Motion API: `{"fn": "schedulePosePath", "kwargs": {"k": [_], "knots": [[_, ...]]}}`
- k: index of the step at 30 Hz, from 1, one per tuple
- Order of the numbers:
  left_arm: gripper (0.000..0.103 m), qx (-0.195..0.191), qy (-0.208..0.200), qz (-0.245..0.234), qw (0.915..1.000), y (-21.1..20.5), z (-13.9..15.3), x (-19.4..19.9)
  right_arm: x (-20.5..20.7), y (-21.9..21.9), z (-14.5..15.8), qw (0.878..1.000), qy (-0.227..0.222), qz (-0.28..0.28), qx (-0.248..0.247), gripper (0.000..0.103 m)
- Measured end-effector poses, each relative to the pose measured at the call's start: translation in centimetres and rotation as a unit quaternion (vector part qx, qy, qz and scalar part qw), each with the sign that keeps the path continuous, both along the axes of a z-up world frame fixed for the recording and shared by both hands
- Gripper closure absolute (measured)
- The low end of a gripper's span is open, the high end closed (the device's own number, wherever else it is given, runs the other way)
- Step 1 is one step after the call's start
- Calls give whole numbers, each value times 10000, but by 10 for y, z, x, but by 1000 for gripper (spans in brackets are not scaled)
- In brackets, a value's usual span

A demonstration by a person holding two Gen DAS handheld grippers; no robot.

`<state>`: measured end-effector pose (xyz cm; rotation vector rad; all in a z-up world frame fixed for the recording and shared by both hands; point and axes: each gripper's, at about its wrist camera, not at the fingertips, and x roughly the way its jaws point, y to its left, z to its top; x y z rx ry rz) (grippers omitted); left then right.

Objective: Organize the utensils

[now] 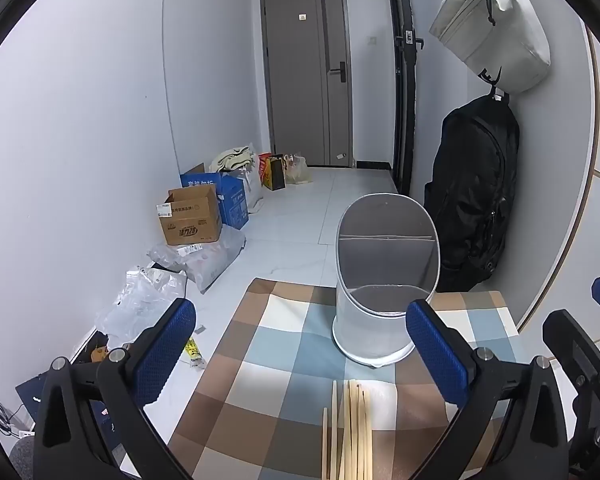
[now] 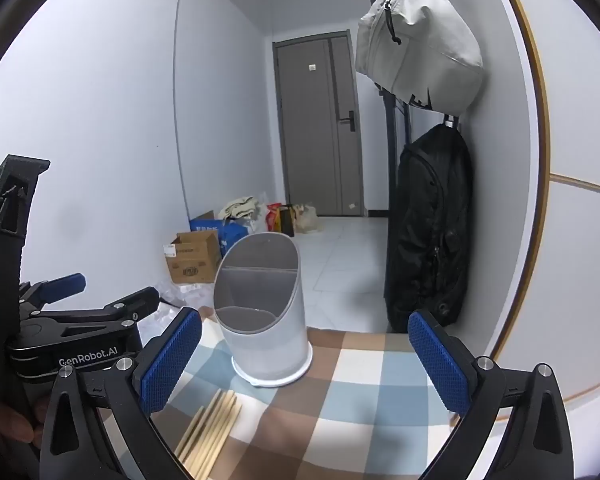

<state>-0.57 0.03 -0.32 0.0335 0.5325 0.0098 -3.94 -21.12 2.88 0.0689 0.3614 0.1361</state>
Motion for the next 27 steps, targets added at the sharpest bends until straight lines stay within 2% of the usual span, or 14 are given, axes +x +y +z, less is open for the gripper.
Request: {"fn": "schedulePosePath", "kwargs": {"k": [27], "knots": [[1,-52,230,-40,9997,0,-3,7,2,0,-2,10000,37,2,27,0]]}}
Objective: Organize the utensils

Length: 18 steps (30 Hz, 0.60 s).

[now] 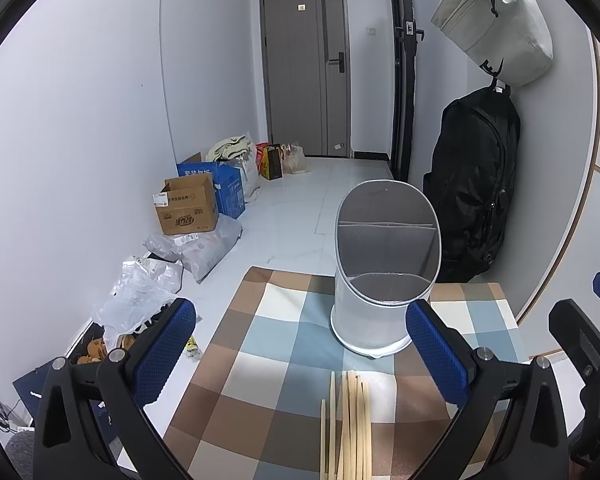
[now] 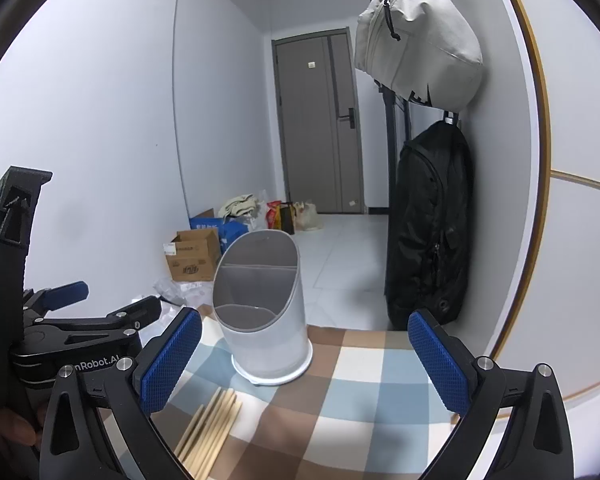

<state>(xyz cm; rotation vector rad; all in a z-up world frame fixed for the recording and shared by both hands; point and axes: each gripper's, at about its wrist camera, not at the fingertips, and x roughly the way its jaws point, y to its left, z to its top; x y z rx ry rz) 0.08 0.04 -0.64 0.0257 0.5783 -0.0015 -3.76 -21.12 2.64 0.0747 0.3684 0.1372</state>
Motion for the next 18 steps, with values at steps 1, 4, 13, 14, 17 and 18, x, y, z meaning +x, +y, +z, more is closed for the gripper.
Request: {"fn": "schedulePosePath", "kwargs": {"k": [1,4,13,14,17,18], "knots": [[1,-1,27,-18,10000,0,0,0,0,0,0,10000,18,4,9,0],[1,-53,128,-118,9998,1,-2,1,2,-1,-2,9999,91,37,48,0],[1,-348,846,-237,9955,32,-28,15,23,2,-22,9962,818,234,182,0],[1,-405,942,-214,9945,38,-31,17,26,5,-26,9952,922,278,149,0],[1,-671,1294,-116,9893,57,-45,26,37,13,-40,9895,1323,547,201,2],[1,-723,1376,-87,9878,60,-48,29,41,15,-46,9866,1471,652,261,3]]}}
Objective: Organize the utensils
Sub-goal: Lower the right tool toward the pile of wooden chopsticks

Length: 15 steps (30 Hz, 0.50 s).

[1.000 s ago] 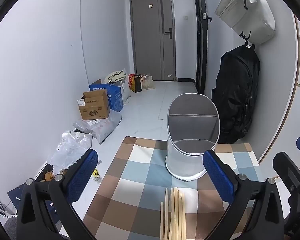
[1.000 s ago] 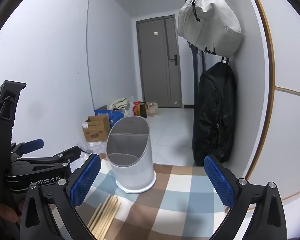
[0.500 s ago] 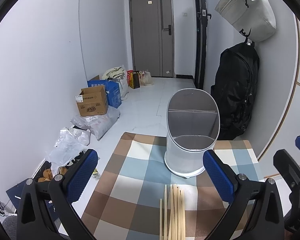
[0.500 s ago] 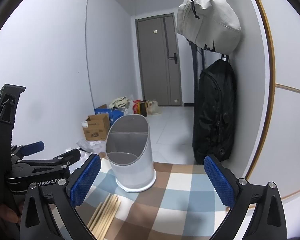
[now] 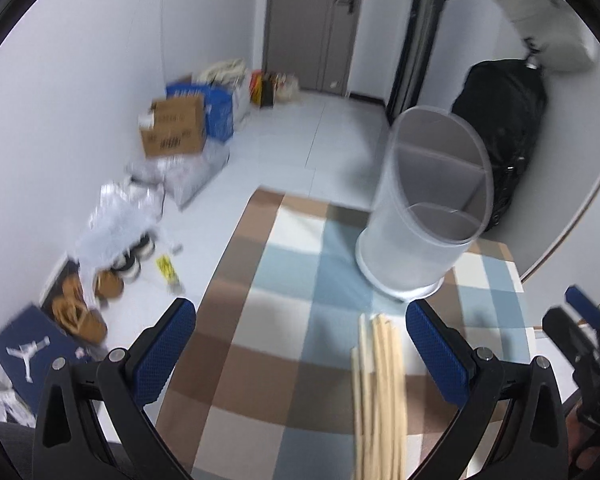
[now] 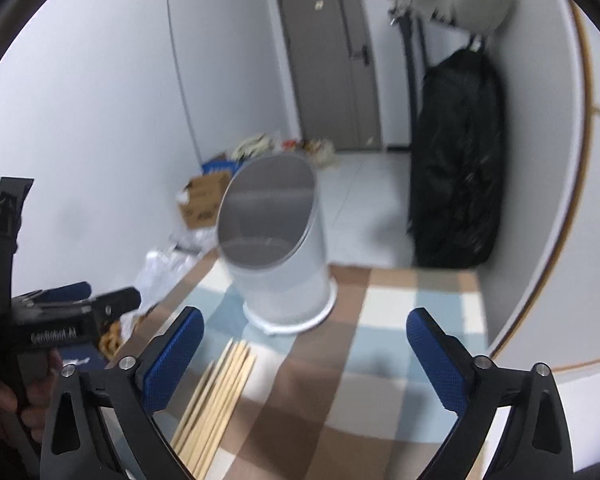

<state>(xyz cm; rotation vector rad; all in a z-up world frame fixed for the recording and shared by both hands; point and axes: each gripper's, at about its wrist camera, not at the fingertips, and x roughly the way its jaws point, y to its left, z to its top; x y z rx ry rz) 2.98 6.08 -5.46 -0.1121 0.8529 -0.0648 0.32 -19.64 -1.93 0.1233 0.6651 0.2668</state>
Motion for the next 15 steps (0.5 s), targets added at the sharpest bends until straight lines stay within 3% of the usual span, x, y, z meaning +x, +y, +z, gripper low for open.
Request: {"fn": "schedulePosePath", "kwargs": {"k": [4,10,15], "knots": [[1,-194,303,127,9993,15,-11,10,16,13,-24,9958,781,372,283,10],[1,-223,508,133,9984,25,-16,17,40,34,-66,9738,2079,679,623,30],[1,-282,554,183,9979,37,-18,22,54,54,-81,9642,2444,783,665,45]]}}
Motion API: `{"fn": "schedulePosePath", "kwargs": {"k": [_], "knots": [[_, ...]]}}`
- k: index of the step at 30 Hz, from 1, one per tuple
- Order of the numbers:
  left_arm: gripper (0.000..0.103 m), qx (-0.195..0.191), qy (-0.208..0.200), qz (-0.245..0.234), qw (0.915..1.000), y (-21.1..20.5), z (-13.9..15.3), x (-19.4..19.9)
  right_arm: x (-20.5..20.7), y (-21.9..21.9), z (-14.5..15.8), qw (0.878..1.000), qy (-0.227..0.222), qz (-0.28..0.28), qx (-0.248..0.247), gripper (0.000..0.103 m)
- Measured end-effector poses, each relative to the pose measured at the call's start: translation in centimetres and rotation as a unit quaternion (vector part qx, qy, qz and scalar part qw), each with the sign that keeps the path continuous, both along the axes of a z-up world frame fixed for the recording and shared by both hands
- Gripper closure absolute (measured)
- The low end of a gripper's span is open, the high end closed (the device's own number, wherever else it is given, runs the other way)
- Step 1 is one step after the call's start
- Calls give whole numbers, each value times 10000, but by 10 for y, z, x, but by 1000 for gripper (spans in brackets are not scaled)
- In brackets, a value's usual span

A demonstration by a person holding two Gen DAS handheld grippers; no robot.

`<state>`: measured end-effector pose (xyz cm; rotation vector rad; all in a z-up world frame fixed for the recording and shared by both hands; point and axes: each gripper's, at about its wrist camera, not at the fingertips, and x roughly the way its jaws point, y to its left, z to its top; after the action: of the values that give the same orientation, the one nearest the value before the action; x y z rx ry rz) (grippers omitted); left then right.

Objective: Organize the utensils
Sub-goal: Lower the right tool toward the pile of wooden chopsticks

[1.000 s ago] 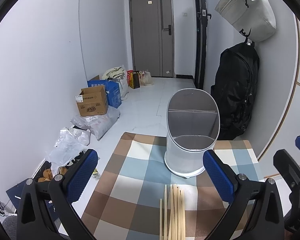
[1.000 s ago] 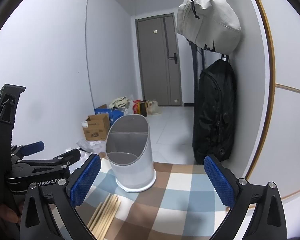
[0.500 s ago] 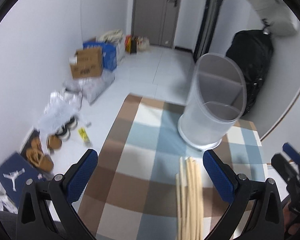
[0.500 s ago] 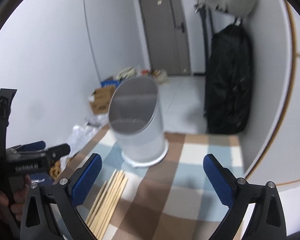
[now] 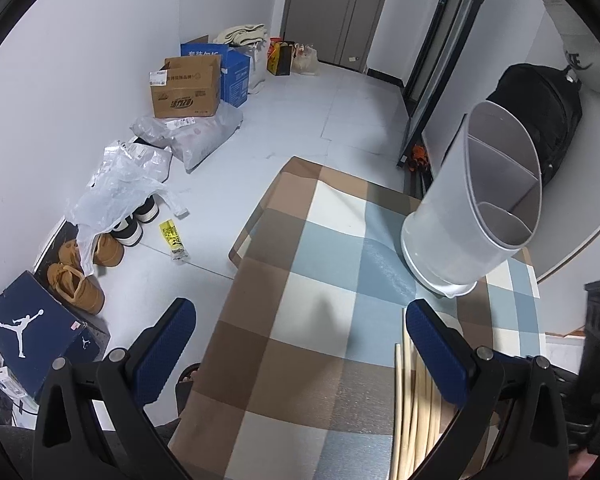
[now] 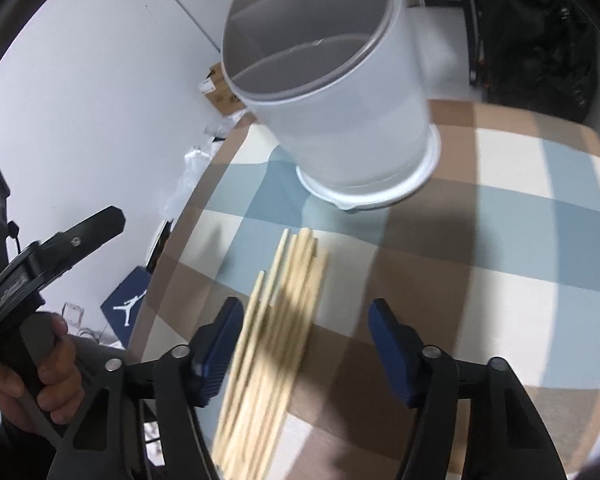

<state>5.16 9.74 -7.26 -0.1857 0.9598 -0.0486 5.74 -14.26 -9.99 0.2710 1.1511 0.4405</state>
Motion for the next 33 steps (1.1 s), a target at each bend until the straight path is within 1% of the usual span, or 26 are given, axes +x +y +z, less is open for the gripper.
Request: {"fn": "schedulePosePath", "kwargs": {"k": [2,4,6,7,9,11,14,15,17,18,23,27,29,31,32,33], "knots": [[1,-53,41,16,10000,5,-1,2,7,9,-2,9999,69,20,-98,47],[1,-96,64,32,9999,8,-2,3,15,16,-4,9995,88,6,-316,51],[1,-110,66,50,9999,11,-2,4,19,19,-3,9987,125,-33,-497,60],[1,-116,62,52,9999,11,-2,4,20,20,-4,9982,138,-73,-579,62],[1,-116,43,35,9999,12,-2,4,25,23,-5,9975,146,-138,-680,72],[1,-123,30,32,9999,14,-2,5,28,24,-5,9964,177,-185,-807,76],[1,-138,20,29,9999,15,-2,5,35,27,-9,9949,221,-241,-957,87],[1,-134,24,35,9999,16,-2,5,36,28,-9,9947,242,-277,-958,92],[1,-173,34,39,9998,17,-2,5,36,26,-9,9950,266,-340,-896,94],[1,-189,31,41,9998,18,-2,5,36,24,-8,9952,261,-378,-869,97],[1,-149,73,28,9999,17,-2,4,34,14,-1,9962,198,-598,-600,97],[1,-46,137,-48,9999,12,-6,4,25,2,13,9966,-46,-717,-397,97],[1,-9,187,-102,9998,8,-9,4,22,2,15,9968,-122,-721,-310,97],[1,19,223,-145,9996,4,-11,3,21,0,13,9968,-89,-714,-357,97],[1,79,238,-172,9995,2,-12,3,17,-10,12,9967,-34,-715,-373,97],[1,127,253,-201,9994,-1,-13,3,17,-12,5,9966,83,-727,-372,97]]}}
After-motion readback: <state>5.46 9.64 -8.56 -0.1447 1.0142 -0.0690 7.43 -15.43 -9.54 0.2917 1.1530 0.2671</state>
